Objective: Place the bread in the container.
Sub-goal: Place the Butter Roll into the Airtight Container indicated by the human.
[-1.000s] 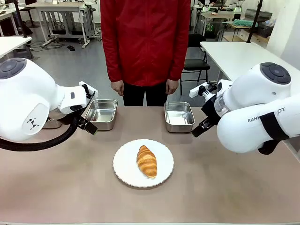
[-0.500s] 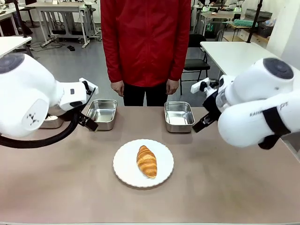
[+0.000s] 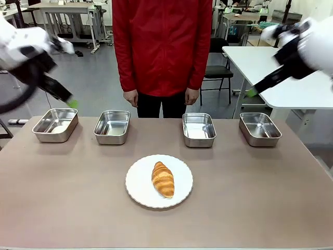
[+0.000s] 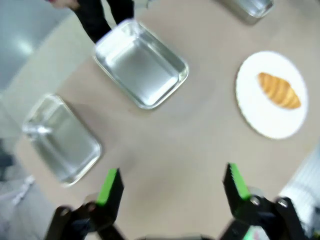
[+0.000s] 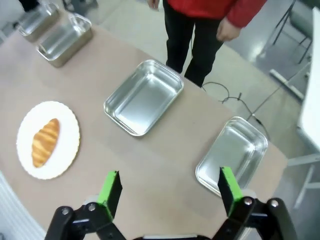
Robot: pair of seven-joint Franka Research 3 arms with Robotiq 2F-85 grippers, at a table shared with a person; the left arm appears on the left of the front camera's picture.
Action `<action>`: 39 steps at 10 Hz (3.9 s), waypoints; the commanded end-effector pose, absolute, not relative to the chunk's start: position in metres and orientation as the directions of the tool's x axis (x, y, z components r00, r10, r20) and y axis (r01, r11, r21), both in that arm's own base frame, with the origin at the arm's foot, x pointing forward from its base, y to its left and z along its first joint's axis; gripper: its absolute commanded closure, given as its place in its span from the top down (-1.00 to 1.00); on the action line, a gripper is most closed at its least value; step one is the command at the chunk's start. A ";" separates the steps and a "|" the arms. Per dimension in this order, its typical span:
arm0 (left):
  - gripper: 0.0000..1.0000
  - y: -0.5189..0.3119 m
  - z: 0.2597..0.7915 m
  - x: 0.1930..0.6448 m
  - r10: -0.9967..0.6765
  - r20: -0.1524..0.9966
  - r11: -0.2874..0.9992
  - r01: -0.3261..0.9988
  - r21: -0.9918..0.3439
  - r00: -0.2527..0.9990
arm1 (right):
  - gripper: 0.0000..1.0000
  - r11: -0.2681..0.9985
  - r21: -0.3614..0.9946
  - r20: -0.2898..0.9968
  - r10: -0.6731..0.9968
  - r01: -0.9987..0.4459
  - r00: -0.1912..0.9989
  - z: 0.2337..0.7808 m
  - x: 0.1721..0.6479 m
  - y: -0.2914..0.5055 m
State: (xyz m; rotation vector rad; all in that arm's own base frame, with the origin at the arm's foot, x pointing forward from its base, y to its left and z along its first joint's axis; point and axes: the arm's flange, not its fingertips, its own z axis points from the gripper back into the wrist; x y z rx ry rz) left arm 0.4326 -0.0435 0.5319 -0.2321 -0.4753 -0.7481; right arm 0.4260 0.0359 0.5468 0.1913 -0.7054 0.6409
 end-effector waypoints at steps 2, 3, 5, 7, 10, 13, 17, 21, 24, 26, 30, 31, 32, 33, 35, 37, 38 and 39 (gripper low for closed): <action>1.00 0.059 0.560 0.444 -0.640 0.548 0.574 0.809 -0.124 0.538 | 1.00 0.694 -0.032 0.724 0.512 -0.719 0.462 0.566 0.415 -0.057; 1.00 0.089 0.569 0.441 -0.638 0.594 0.527 0.840 -0.127 0.490 | 1.00 0.668 -0.023 0.749 0.504 -0.744 0.429 0.566 0.411 -0.083; 1.00 0.138 0.577 0.444 -0.552 0.711 0.502 0.855 -0.133 0.435 | 1.00 0.647 0.007 0.808 0.445 -0.762 0.386 0.552 0.413 -0.126; 1.00 0.133 0.570 0.437 -0.566 0.745 0.516 0.856 -0.014 0.354 | 1.00 0.681 -0.022 0.779 0.471 -0.732 0.415 0.561 0.399 -0.115; 1.00 0.145 0.580 0.428 -0.573 0.703 0.520 0.850 -0.085 0.421 | 1.00 0.681 -0.022 0.779 0.471 -0.732 0.415 0.561 0.399 -0.115; 1.00 0.161 0.579 0.443 -0.567 0.724 0.486 0.869 -0.090 0.392 | 1.00 0.682 -0.032 0.776 0.477 -0.730 0.412 0.563 0.410 -0.132; 1.00 0.203 0.600 0.443 -0.486 0.796 0.491 0.866 -0.092 0.360 | 1.00 0.707 -0.044 0.796 0.451 -0.706 0.402 0.570 0.415 -0.163; 1.00 0.199 0.615 0.434 -0.446 0.816 0.529 0.844 -0.089 0.367 | 1.00 0.723 -0.049 0.809 0.433 -0.689 0.397 0.581 0.408 -0.165; 1.00 0.201 0.617 0.426 -0.414 0.826 0.558 0.823 -0.101 0.382 | 1.00 0.727 -0.060 0.809 0.437 -0.684 0.394 0.585 0.403 -0.158; 1.00 0.201 0.615 0.424 -0.404 0.828 0.567 0.817 -0.108 0.390 | 1.00 0.730 -0.051 0.808 0.431 -0.682 0.401 0.584 0.404 -0.158; 1.00 0.202 0.616 0.422 -0.378 0.816 0.610 0.781 -0.135 0.437 | 1.00 0.718 -0.051 0.804 0.441 -0.694 0.398 0.582 0.404 -0.160; 1.00 0.209 0.616 0.426 -0.416 0.812 0.574 0.811 -0.114 0.409 | 1.00 0.738 -0.046 0.794 0.436 -0.673 0.423 0.585 0.405 -0.161; 1.00 0.209 0.616 0.426 -0.416 0.812 0.574 0.811 -0.114 0.409 | 1.00 0.738 -0.046 0.794 0.436 -0.673 0.423 0.585 0.405 -0.161; 1.00 0.209 0.616 0.426 -0.416 0.812 0.574 0.811 -0.114 0.409 | 1.00 0.738 -0.046 0.794 0.436 -0.673 0.423 0.585 0.405 -0.161; 1.00 0.209 0.616 0.426 -0.416 0.812 0.574 0.811 -0.114 0.409 | 1.00 0.738 -0.046 0.794 0.436 -0.673 0.423 0.585 0.405 -0.161; 1.00 0.209 0.616 0.426 -0.416 0.812 0.574 0.811 -0.114 0.409 | 1.00 0.738 -0.046 0.794 0.436 -0.673 0.423 0.585 0.405 -0.161; 1.00 0.209 0.616 0.426 -0.416 0.812 0.574 0.811 -0.114 0.409 | 1.00 0.738 -0.046 0.794 0.436 -0.673 0.423 0.585 0.405 -0.161; 1.00 0.209 0.616 0.426 -0.416 0.812 0.574 0.811 -0.114 0.409 | 1.00 0.738 -0.046 0.794 0.436 -0.673 0.423 0.585 0.405 -0.161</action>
